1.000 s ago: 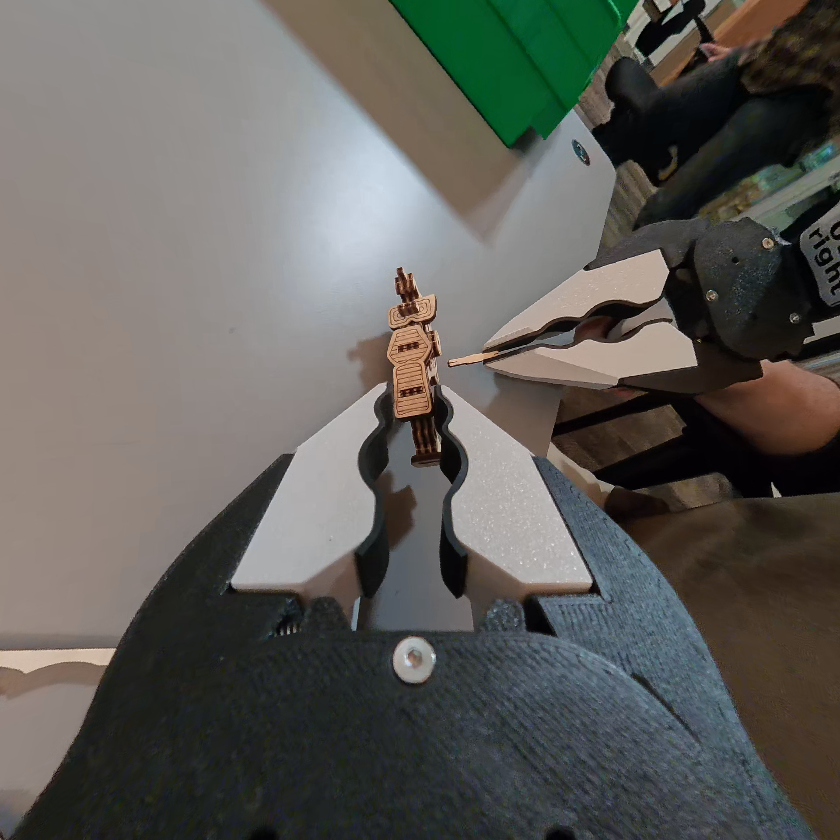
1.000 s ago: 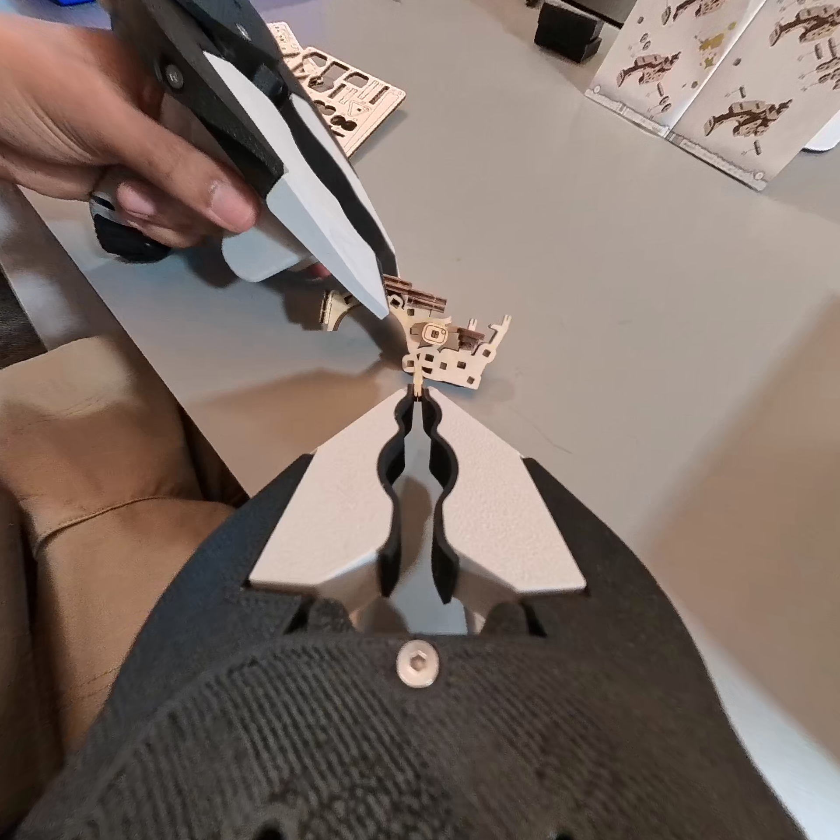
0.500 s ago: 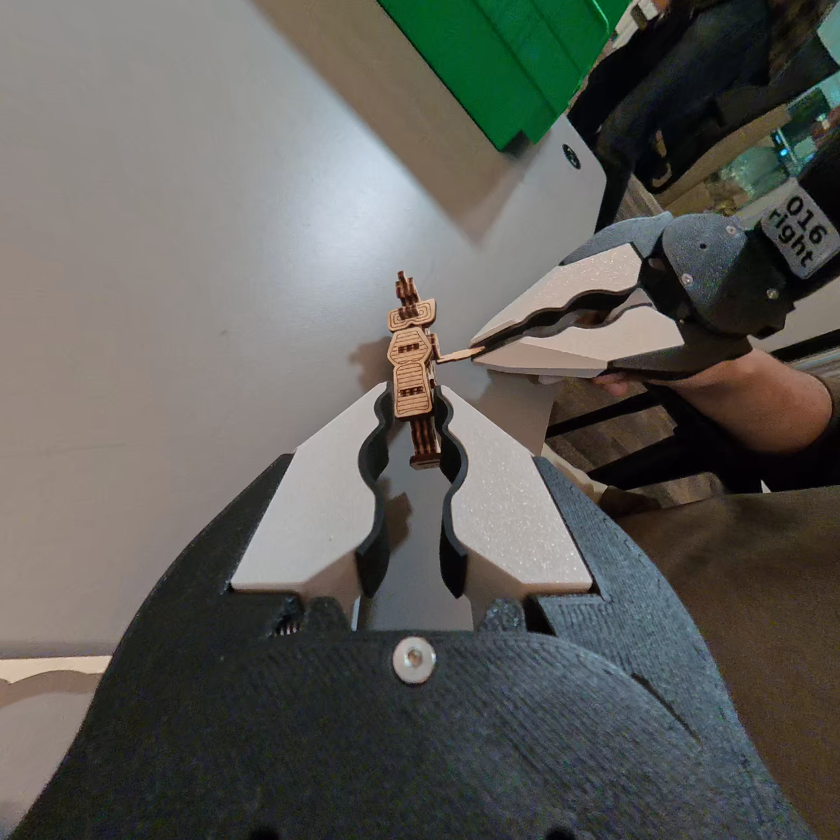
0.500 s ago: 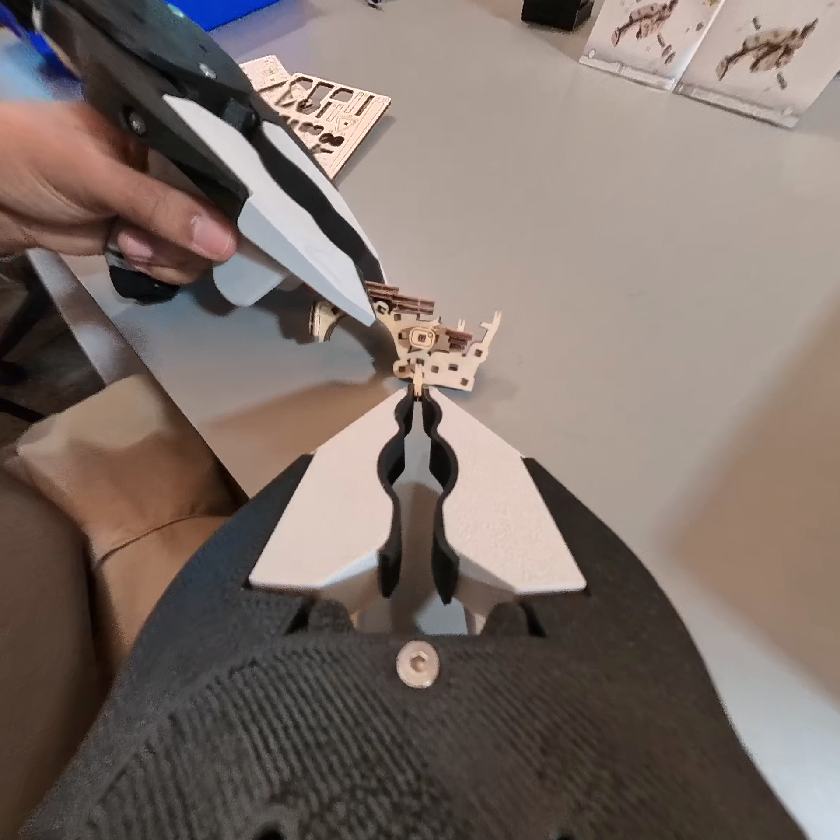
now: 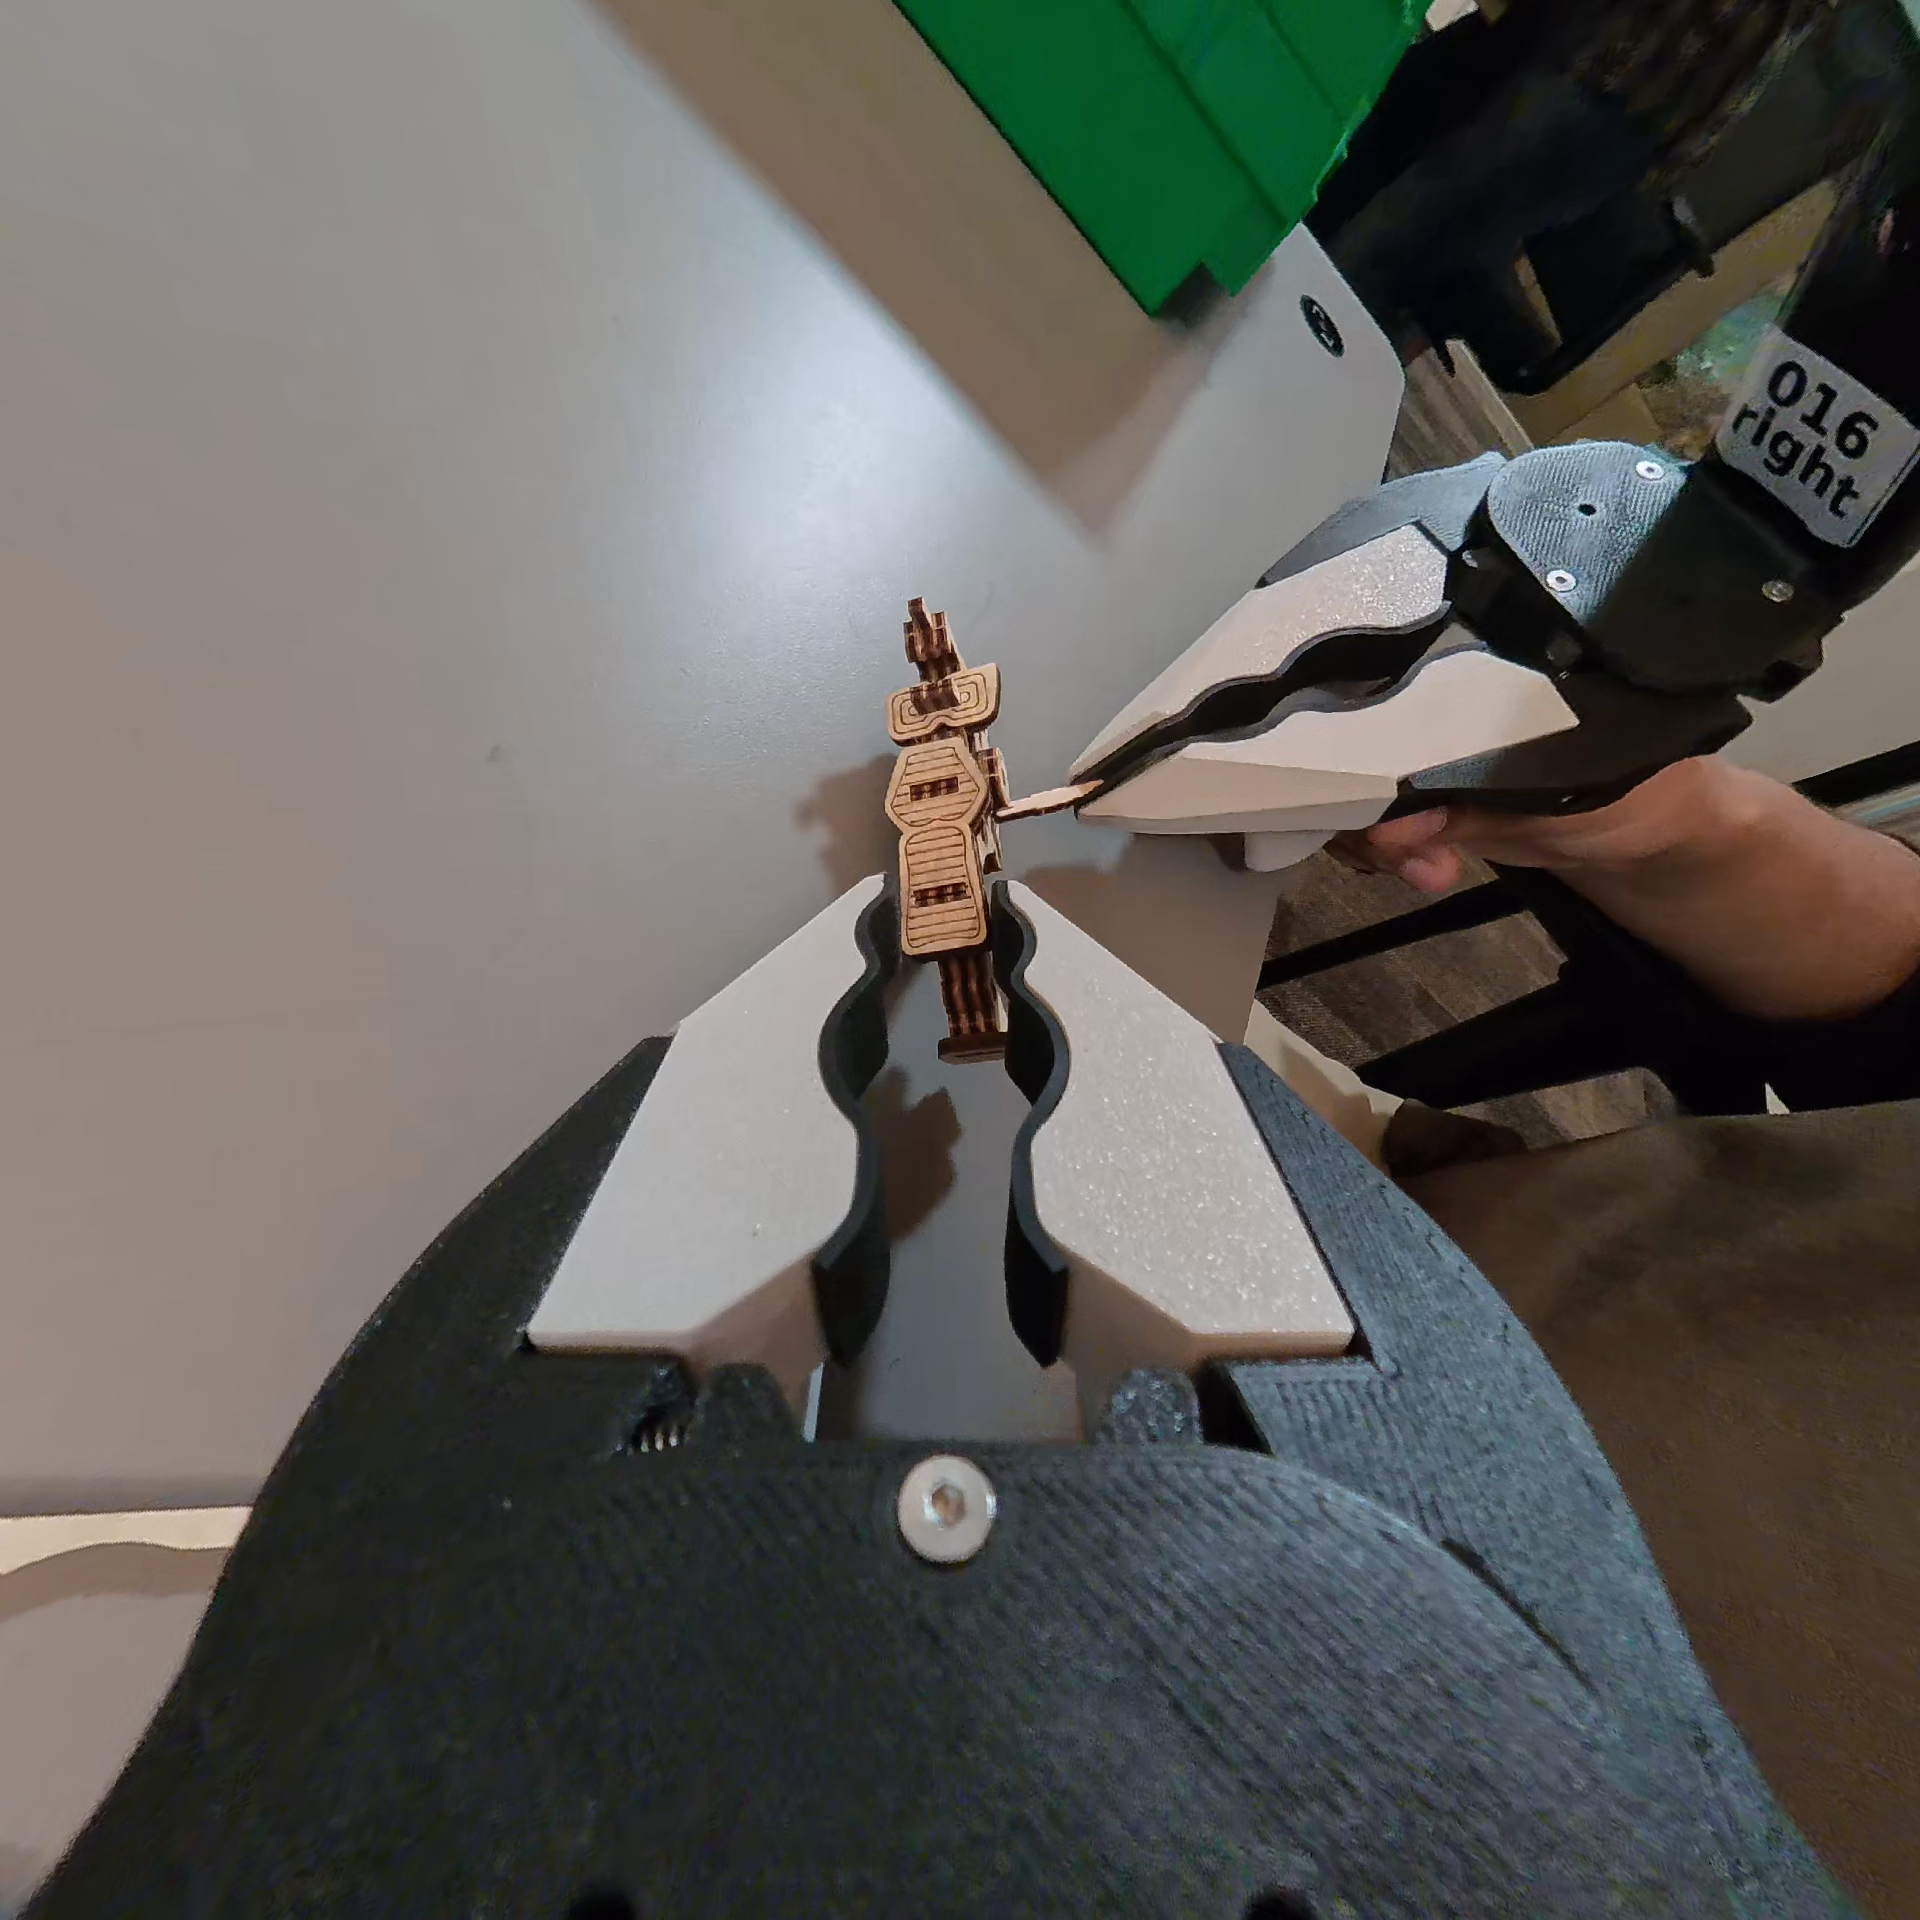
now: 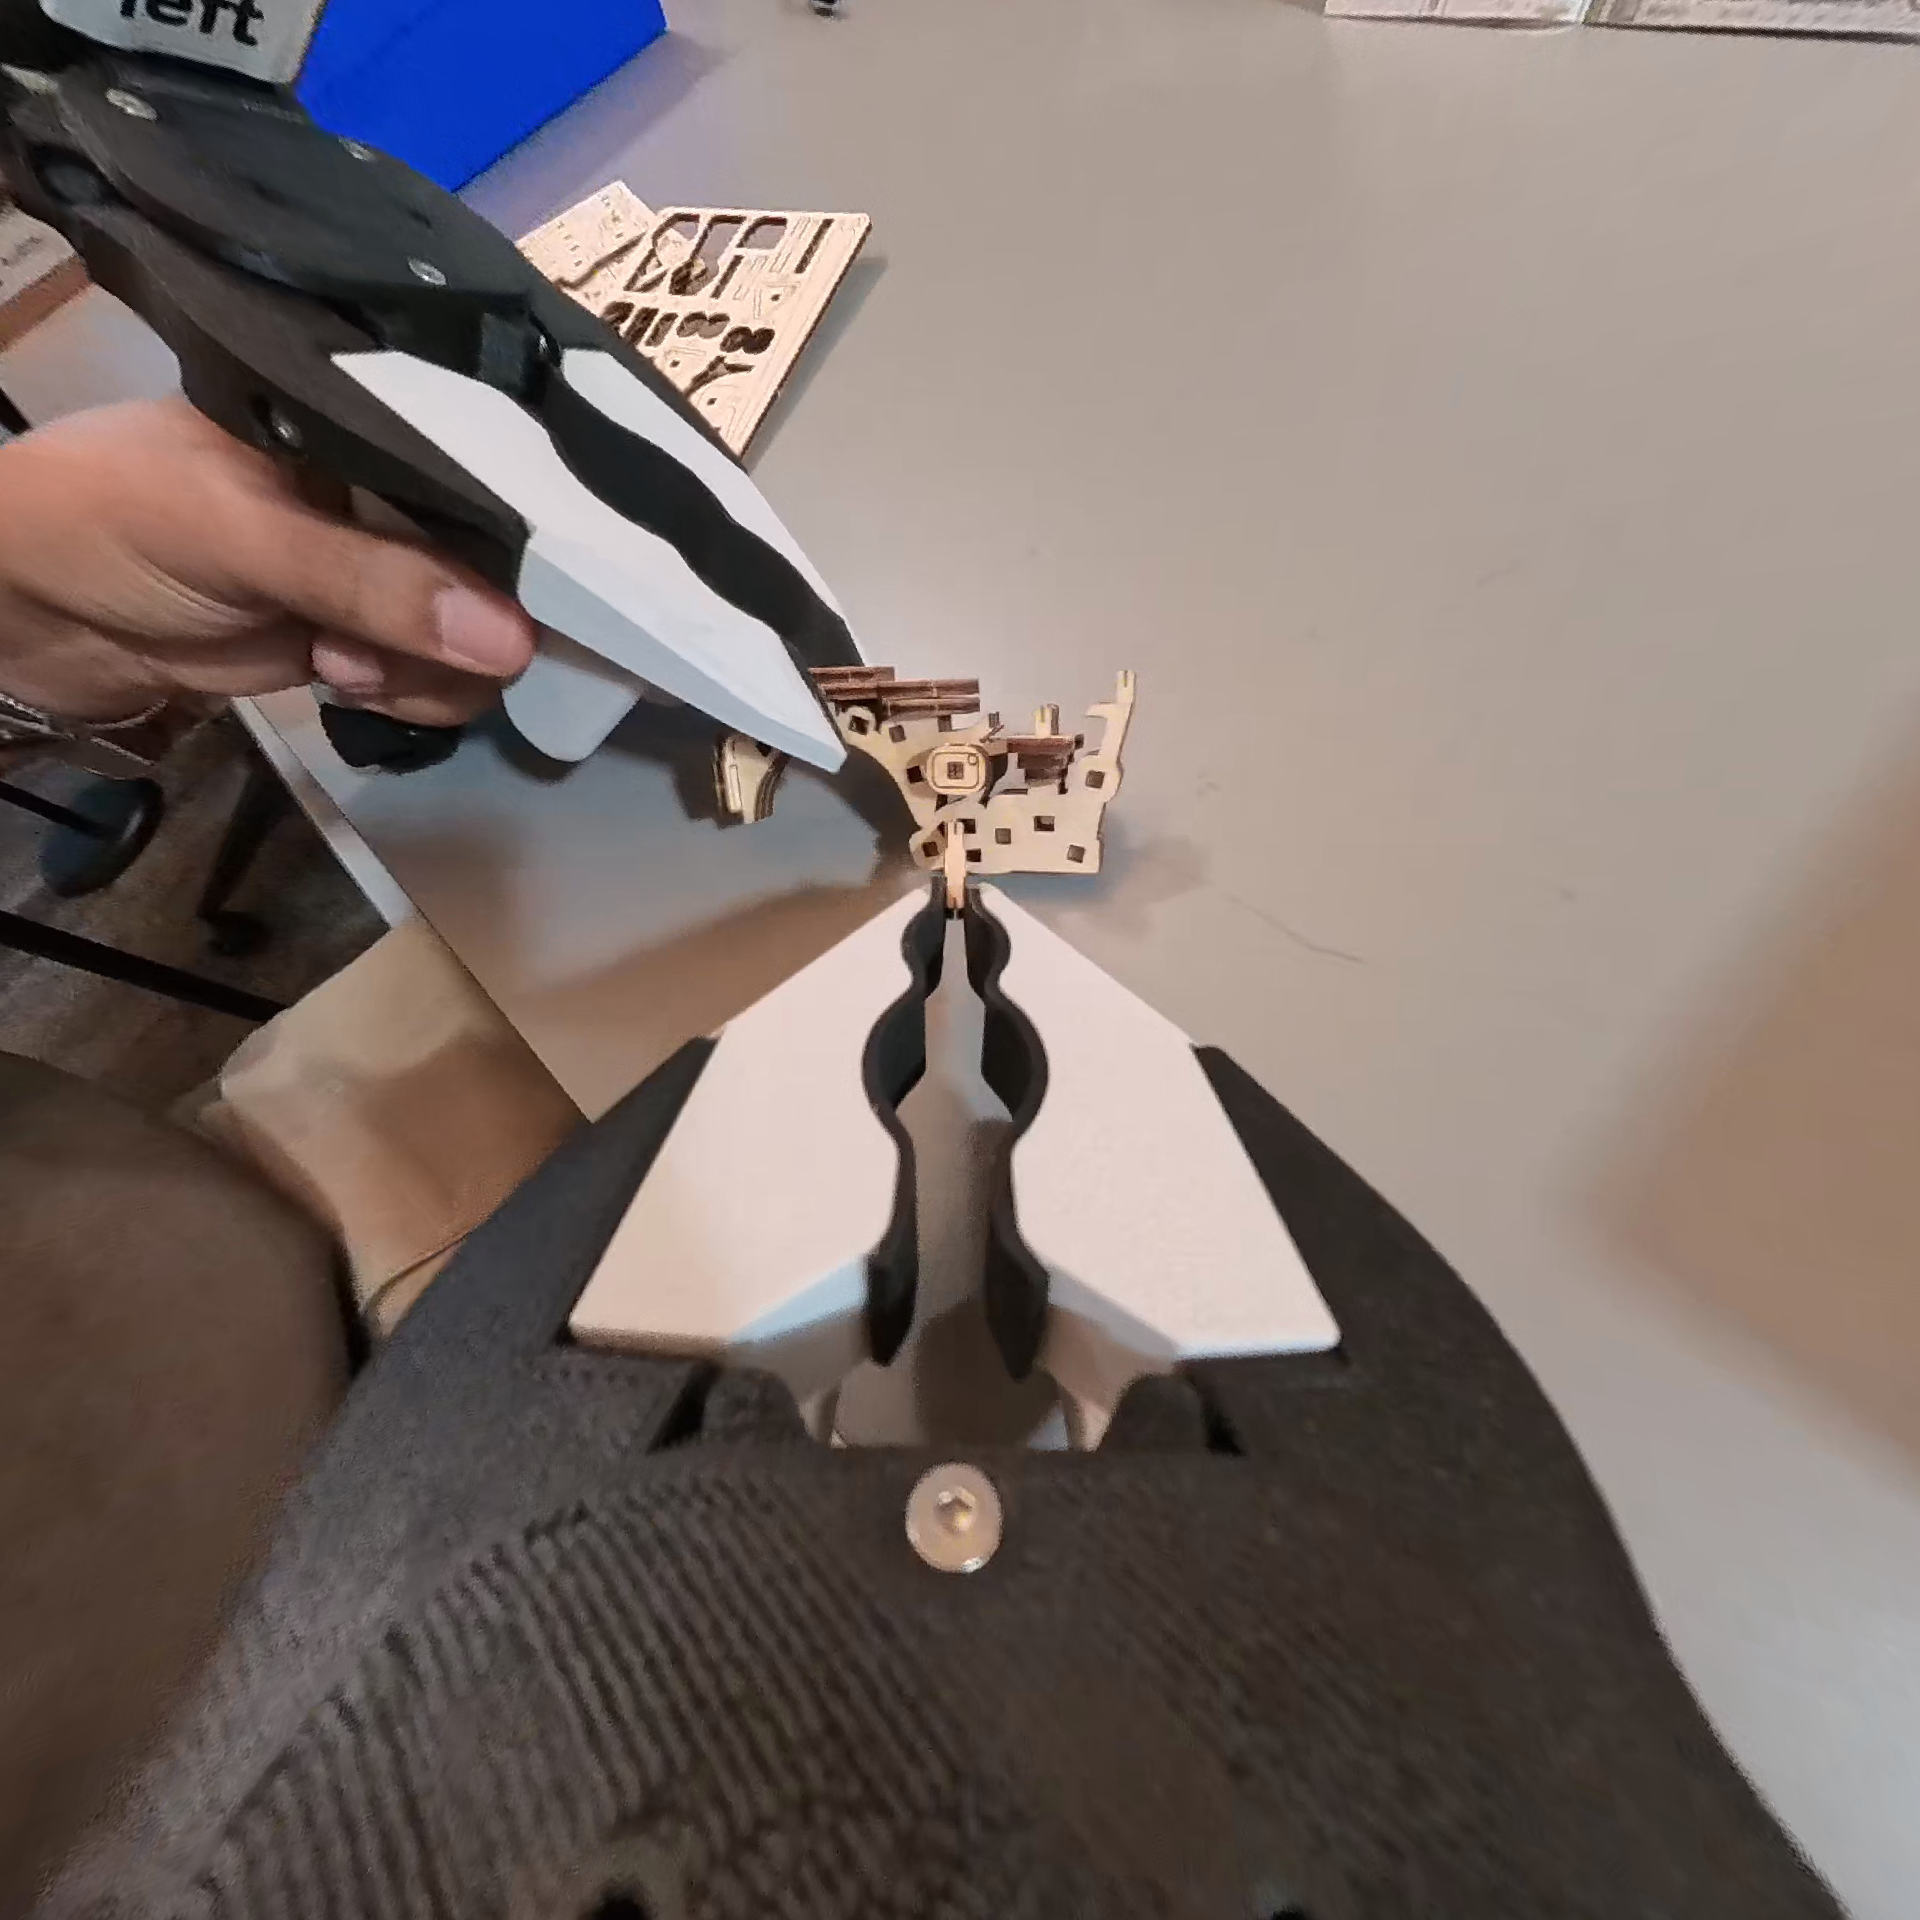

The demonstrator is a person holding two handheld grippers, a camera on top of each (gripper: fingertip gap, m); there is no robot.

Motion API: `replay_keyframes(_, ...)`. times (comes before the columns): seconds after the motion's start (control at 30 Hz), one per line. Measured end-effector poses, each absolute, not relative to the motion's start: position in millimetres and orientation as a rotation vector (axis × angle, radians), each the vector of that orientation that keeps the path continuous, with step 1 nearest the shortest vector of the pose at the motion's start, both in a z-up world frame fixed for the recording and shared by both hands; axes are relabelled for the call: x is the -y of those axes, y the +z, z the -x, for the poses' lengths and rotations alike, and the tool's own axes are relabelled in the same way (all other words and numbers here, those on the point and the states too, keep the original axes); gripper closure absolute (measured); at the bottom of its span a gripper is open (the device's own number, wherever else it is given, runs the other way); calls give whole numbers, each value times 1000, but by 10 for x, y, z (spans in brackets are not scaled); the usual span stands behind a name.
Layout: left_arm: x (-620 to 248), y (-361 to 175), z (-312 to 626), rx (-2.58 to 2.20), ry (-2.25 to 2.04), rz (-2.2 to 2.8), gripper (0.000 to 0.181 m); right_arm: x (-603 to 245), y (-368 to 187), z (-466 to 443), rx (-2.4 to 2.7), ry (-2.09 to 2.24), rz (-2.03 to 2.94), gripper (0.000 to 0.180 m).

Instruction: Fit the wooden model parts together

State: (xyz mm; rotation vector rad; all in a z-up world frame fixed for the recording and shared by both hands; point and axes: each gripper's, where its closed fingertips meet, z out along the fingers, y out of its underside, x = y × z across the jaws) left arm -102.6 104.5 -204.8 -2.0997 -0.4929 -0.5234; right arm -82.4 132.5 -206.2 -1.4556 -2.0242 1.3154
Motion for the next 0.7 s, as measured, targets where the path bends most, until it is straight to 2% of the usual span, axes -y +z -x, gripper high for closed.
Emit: replay_keyframes(0.7, -1080, -2001, 998, 446, -482, 2091, 167, -1343, -2063, 807, 2043, 1237, 1404, 178)
